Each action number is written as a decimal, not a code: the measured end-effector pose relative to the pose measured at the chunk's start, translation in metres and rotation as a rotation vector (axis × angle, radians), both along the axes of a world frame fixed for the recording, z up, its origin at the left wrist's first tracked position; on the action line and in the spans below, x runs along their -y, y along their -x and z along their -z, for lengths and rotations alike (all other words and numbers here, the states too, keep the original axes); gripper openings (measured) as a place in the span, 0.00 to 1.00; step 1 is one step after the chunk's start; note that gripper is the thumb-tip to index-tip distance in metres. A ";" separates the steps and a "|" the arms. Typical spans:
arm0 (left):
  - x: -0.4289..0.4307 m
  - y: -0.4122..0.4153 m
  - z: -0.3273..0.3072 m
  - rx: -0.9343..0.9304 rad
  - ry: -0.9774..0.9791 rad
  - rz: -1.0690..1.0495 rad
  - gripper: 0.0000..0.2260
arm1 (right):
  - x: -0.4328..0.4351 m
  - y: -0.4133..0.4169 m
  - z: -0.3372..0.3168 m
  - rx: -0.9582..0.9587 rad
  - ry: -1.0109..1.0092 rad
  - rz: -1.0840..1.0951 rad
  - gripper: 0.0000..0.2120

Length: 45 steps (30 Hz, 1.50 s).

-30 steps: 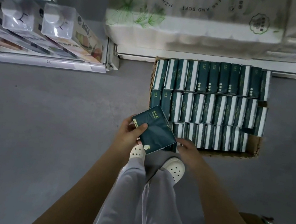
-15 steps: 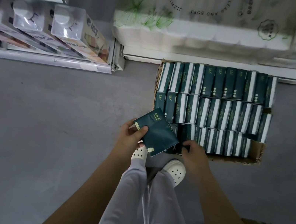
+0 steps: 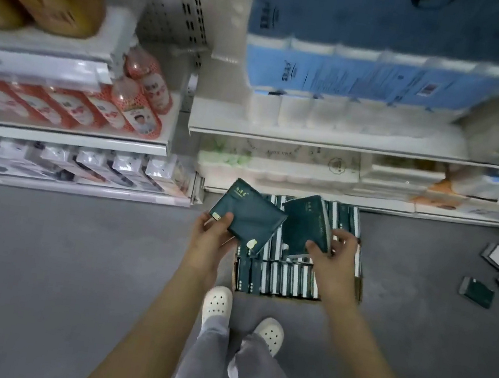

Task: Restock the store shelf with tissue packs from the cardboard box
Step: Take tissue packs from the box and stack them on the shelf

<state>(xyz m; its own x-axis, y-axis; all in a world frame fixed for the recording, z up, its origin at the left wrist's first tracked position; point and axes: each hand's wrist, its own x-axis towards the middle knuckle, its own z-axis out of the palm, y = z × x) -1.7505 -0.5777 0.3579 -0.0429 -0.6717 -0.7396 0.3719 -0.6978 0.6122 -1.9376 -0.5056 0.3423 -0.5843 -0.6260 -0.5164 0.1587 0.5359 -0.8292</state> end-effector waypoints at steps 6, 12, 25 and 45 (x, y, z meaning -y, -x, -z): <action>0.012 -0.001 -0.122 -0.047 0.226 -0.050 0.21 | 0.013 -0.003 -0.129 0.057 0.299 0.072 0.19; 0.037 -0.009 -0.234 -0.146 0.490 -0.122 0.19 | 0.053 0.000 -0.248 -0.005 0.505 -0.022 0.19; 0.104 -0.073 -0.376 -0.024 0.853 0.015 0.18 | 0.132 -0.054 -0.403 -0.166 0.841 -0.182 0.14; 0.138 -0.030 -0.396 0.349 0.894 0.132 0.16 | 0.166 0.027 -0.441 -0.274 0.848 -0.316 0.14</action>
<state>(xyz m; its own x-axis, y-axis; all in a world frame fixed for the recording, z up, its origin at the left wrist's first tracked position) -1.7202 -0.7159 0.7540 -0.0328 -0.9978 0.0570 0.0203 0.0564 0.9982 -1.9649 -0.6721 0.7829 -0.3571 -0.8798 0.3138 -0.1489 -0.2780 -0.9490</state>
